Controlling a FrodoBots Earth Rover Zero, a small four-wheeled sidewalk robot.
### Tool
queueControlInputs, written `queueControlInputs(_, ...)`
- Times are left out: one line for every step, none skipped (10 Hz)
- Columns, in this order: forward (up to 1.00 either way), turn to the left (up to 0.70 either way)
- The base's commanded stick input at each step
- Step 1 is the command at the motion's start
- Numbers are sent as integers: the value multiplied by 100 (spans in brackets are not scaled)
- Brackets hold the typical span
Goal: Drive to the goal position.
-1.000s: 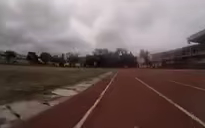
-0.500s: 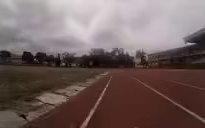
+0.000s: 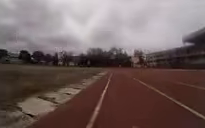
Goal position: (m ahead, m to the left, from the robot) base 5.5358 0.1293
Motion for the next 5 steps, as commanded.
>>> queueControlInputs(100,0)
queueControlInputs(100,0)
queueControlInputs(100,0)
queueControlInputs(100,0)
queueControlInputs(100,0)
